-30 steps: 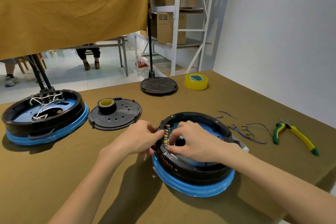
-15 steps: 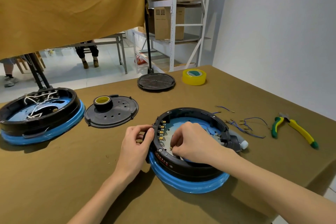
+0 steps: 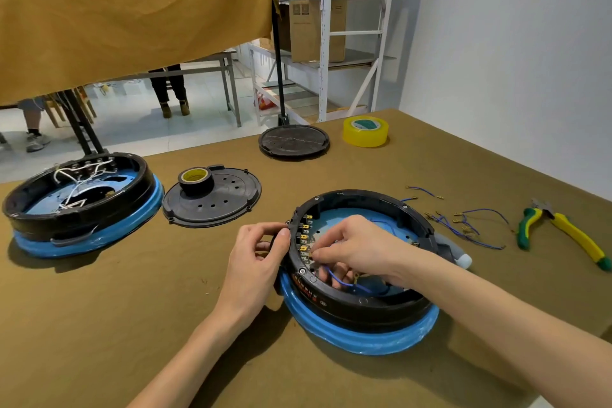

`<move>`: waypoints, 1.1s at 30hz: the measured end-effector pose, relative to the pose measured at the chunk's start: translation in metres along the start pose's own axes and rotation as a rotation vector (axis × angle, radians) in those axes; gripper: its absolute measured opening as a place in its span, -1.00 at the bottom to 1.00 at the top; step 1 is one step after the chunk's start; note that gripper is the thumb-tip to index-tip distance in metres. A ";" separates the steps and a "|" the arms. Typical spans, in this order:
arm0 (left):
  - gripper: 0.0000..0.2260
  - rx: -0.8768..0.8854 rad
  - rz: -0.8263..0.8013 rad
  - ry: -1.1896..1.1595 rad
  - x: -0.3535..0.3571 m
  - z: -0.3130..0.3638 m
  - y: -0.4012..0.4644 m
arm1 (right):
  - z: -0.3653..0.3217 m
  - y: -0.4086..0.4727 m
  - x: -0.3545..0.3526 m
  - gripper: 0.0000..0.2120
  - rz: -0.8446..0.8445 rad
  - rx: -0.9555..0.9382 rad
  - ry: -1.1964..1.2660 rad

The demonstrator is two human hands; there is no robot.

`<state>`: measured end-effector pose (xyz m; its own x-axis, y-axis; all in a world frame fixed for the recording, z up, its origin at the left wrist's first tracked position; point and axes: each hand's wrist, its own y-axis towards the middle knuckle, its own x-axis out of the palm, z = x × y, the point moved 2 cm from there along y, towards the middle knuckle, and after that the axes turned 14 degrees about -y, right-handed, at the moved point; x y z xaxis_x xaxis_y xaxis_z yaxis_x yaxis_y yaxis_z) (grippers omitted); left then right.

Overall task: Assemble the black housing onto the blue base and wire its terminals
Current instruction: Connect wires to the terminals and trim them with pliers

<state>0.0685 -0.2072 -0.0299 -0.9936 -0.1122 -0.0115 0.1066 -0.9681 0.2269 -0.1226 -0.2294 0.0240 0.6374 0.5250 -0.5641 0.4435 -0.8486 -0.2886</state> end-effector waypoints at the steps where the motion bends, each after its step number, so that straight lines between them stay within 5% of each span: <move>1: -0.66 0.000 -0.001 -0.003 0.000 -0.001 0.000 | 0.000 0.000 0.000 -0.89 0.015 -0.007 -0.019; 8: -0.69 0.002 0.000 -0.021 0.000 -0.003 0.001 | -0.002 0.003 0.006 -0.92 0.129 -0.098 -0.333; 17: -0.71 0.050 0.039 0.043 0.001 -0.001 -0.002 | 0.001 0.006 0.007 -0.92 0.138 -0.107 -0.350; 25: -0.98 0.131 0.206 0.182 -0.005 -0.006 -0.008 | 0.002 0.009 0.009 -0.90 0.126 -0.133 -0.346; 33: -0.91 0.002 0.072 0.096 -0.003 -0.013 -0.003 | 0.002 0.009 0.010 -0.92 0.132 -0.126 -0.313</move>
<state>0.0720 -0.2066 -0.0430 -0.9754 -0.2020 -0.0883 0.1770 -0.9564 0.2321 -0.1136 -0.2318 0.0145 0.4796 0.3490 -0.8051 0.4565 -0.8828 -0.1107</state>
